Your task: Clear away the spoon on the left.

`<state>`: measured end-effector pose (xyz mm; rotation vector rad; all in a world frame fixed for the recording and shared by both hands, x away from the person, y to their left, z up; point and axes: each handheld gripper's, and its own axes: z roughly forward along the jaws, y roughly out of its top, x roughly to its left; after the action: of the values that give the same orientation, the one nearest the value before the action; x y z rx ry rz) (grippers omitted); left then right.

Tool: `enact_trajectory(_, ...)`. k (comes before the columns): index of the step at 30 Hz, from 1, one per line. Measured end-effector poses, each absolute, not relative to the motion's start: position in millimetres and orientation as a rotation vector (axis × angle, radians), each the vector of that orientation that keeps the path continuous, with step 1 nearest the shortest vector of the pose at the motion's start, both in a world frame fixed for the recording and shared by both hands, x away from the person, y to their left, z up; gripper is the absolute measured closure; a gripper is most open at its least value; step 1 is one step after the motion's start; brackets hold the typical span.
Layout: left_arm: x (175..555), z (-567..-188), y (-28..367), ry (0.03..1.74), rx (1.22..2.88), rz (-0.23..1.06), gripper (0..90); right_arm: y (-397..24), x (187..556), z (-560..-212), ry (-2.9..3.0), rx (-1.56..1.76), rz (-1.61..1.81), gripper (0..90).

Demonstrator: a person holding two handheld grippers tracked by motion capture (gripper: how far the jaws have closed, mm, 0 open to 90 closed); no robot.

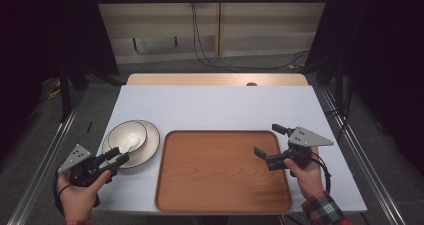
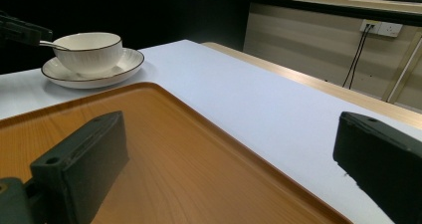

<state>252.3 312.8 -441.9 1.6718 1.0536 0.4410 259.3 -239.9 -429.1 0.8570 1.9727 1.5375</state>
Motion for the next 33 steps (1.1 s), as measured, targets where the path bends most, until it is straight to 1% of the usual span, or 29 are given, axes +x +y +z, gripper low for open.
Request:
enact_trajectory(6,250.9,-442.8,312.6,1.067,1.685,0.430,57.1,-238.7,260.4,-428.8,1.984,0.850,1.543,0.2)
enact_trajectory(9,250.9,-444.2,313.0,1.080,1.680,0.422,57.6,-238.2,260.8,-428.7,1.988,0.850,1.543,0.2)
enact_trajectory(14,249.9,-444.0,314.5,1.099,1.673,0.420,62.8,-236.7,261.5,-428.9,1.981,0.853,1.545,0.2)
enact_trajectory(17,250.1,-444.4,316.2,1.110,1.665,0.410,63.7,-236.2,261.4,-428.8,1.987,0.847,1.544,0.2)
enact_trajectory(33,250.9,-444.1,323.2,1.137,1.618,0.406,82.6,-236.1,260.9,-428.6,1.989,0.847,1.547,0.2)
